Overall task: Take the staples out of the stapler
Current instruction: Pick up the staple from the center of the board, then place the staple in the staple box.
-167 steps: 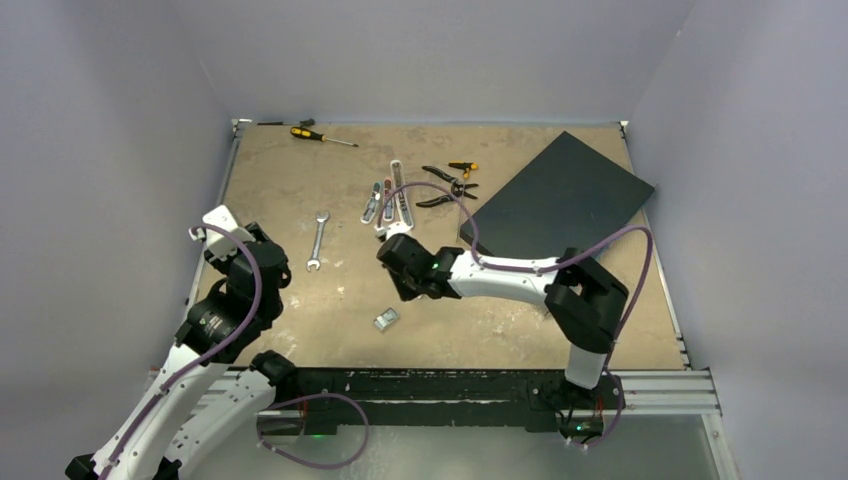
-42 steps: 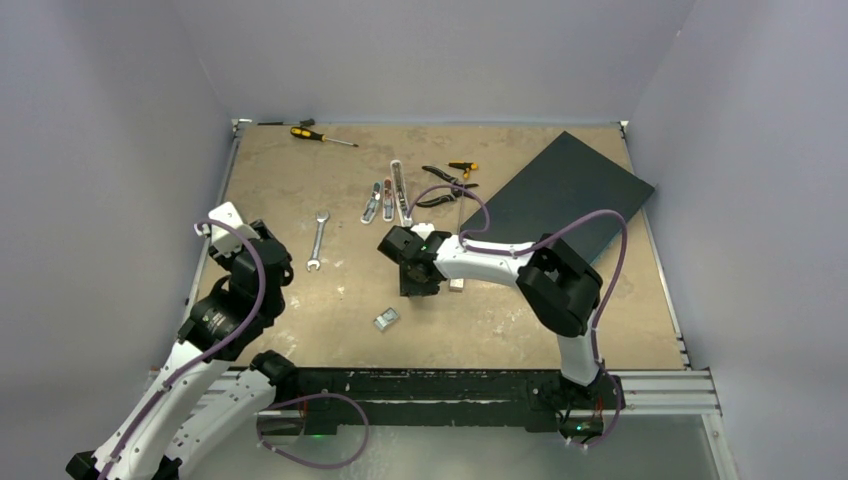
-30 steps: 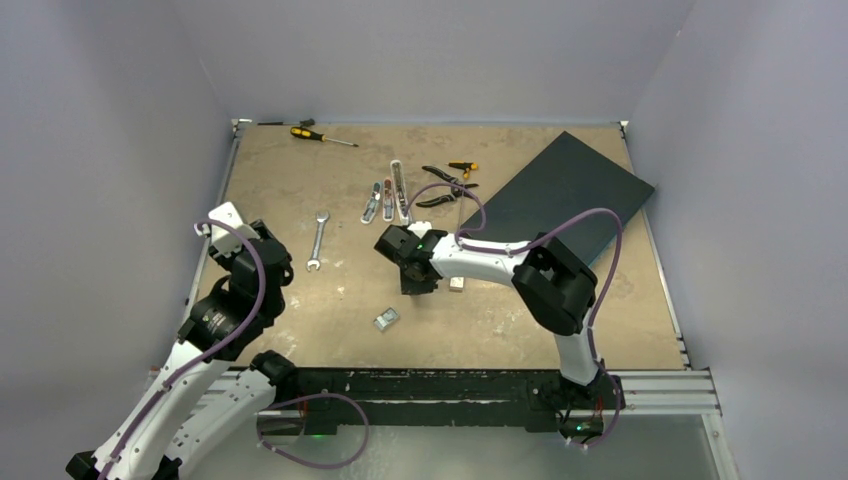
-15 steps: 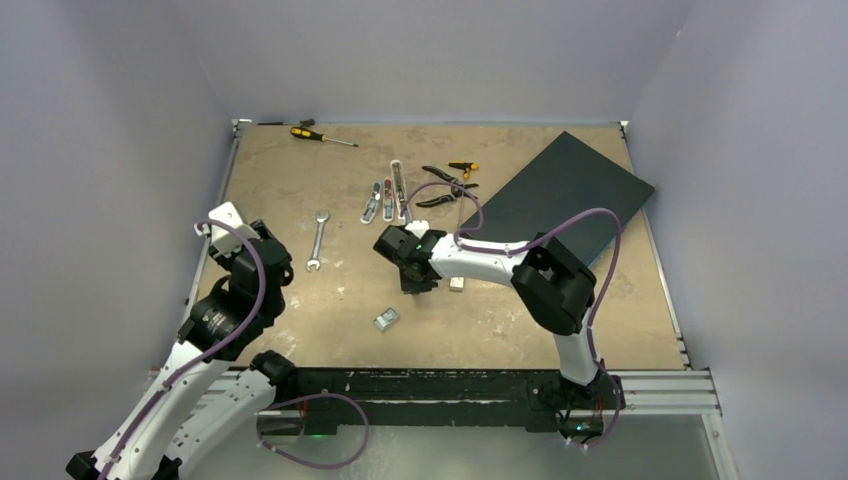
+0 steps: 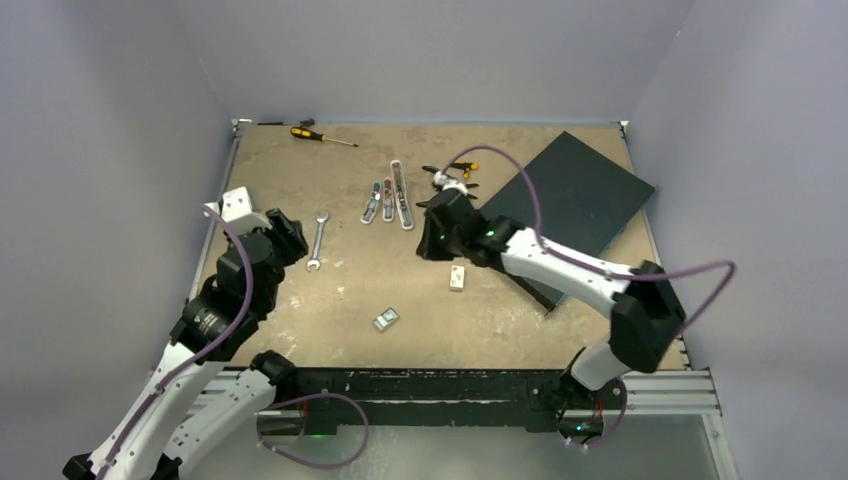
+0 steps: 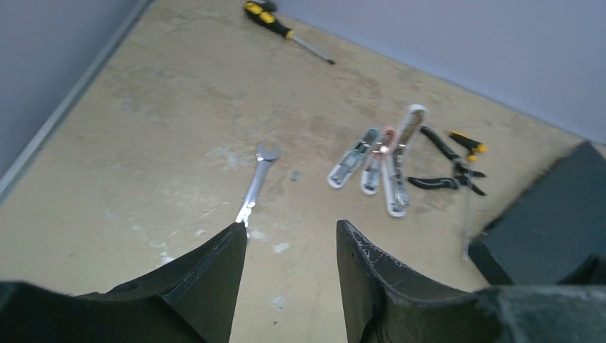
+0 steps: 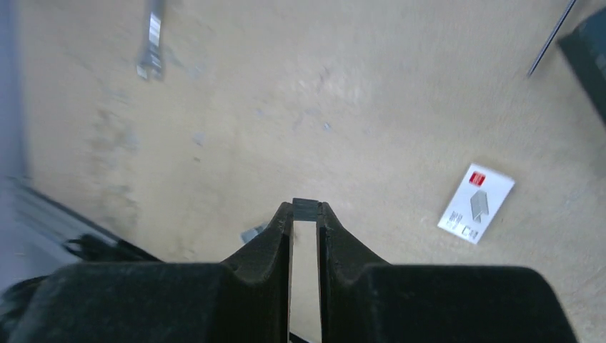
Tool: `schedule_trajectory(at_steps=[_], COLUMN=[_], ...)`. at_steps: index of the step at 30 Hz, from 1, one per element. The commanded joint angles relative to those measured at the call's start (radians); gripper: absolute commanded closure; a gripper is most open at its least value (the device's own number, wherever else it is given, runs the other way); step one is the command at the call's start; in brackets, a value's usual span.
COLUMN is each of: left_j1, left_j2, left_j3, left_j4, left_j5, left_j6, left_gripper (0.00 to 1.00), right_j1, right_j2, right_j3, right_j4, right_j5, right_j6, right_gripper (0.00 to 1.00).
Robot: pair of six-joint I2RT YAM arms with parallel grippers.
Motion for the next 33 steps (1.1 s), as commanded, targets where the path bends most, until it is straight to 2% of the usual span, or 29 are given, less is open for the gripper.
schedule_trajectory(at_steps=[1,6,8,10,12,14,17,22,24,28,33], left_j1=[0.002,0.003,0.003,0.002,0.002,0.002,0.002,0.003,0.002,0.003,0.001], left_j2=[-0.012,-0.052,-0.084,-0.108,-0.109,-0.089,-0.058,0.008,0.034,0.064,0.119], left_j3=[0.070,0.012,-0.047,-0.101,-0.120,-0.105,-0.085,-0.056,-0.034,-0.015,0.020], left_j4=[0.196,0.446,0.616,0.762,0.859,0.906,0.957,1.026,1.030,1.084,1.121], left_j5=[0.258,0.513,0.638,0.751,0.844,0.947,1.192,1.504,1.575,1.620,1.678], left_j6=[0.129,0.272,0.345,0.388,0.430,0.488,0.625,0.759,0.796,0.821,0.807], left_gripper=[0.52,0.48,0.46,0.37,0.33,0.31,0.29,0.29,0.28,0.28,0.33], right_j1=[-0.103,-0.171,-0.188,-0.195,-0.196,-0.196,-0.197,-0.197,-0.196,-0.197,-0.197], right_j2=[-0.180,-0.331,-0.372,-0.395,-0.409,-0.428,-0.443,-0.443,-0.443,-0.444,-0.443], right_j3=[-0.061,-0.068,-0.052,-0.023,0.021,0.056,0.112,0.170,0.180,0.186,0.178], right_j4=[0.210,0.324,0.346,0.377,0.393,0.398,0.407,0.428,0.442,0.490,0.526], right_j5=[-0.218,-0.433,-0.506,-0.592,-0.670,-0.712,-0.794,-0.931,-0.987,-1.095,-1.121], right_j6=[-0.025,-0.030,-0.030,-0.029,-0.029,-0.030,-0.038,-0.047,-0.053,-0.047,-0.030], right_gripper=[1.00,0.99,0.98,0.98,0.97,0.97,0.96,0.96,0.96,0.95,0.95])
